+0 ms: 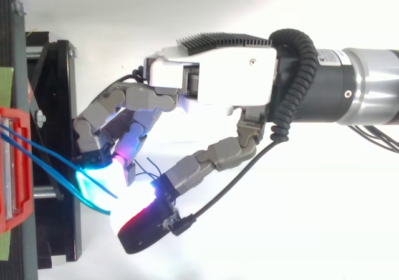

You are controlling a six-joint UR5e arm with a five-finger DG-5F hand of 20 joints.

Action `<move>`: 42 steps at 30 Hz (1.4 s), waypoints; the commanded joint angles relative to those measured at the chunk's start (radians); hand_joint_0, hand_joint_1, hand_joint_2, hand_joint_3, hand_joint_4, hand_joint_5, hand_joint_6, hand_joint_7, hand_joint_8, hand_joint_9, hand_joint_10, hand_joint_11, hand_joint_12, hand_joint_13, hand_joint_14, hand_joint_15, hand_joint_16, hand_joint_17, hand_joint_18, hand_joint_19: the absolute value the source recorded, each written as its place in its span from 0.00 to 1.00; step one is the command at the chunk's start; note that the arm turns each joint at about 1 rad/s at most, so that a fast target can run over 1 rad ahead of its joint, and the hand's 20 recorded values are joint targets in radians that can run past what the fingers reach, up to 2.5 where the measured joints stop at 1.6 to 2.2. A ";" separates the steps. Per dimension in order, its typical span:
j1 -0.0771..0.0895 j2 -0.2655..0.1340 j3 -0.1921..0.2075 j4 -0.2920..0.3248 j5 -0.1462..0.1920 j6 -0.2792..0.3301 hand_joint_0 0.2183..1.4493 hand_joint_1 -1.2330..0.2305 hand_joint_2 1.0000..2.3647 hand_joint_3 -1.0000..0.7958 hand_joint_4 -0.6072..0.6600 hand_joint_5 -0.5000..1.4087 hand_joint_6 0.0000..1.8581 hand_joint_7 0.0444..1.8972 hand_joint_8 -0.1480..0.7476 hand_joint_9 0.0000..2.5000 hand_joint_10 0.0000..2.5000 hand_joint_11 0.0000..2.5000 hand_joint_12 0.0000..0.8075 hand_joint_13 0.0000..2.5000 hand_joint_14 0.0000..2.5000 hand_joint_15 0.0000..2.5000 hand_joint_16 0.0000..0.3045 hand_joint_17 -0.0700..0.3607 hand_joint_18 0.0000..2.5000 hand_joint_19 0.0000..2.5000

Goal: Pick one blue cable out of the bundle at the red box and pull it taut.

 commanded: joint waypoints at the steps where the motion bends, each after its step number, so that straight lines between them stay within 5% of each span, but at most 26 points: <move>1: -0.001 0.000 0.000 0.000 0.000 0.000 0.34 0.24 0.02 0.44 0.63 0.19 0.47 0.56 0.55 0.42 0.01 0.23 0.44 0.31 0.00 0.12 0.20 0.48 0.36 0.17; 21: 0.002 0.000 0.000 0.000 0.000 -0.002 0.32 0.24 0.02 0.54 0.55 0.21 0.48 0.60 0.56 0.44 0.01 0.23 0.46 0.32 0.00 0.11 0.21 0.50 0.38 0.16; 29: 0.002 0.000 0.000 -0.005 0.000 -0.002 0.32 0.24 0.01 0.56 0.52 0.21 0.48 0.60 0.53 0.35 0.00 0.21 0.48 0.30 0.00 0.11 0.22 0.51 0.36 0.16; 42: -0.006 0.032 0.000 -0.107 0.000 -0.101 0.32 0.24 0.01 0.56 0.53 0.21 0.48 0.60 0.53 0.32 0.00 0.17 0.49 0.29 0.00 0.10 0.22 0.52 0.35 0.15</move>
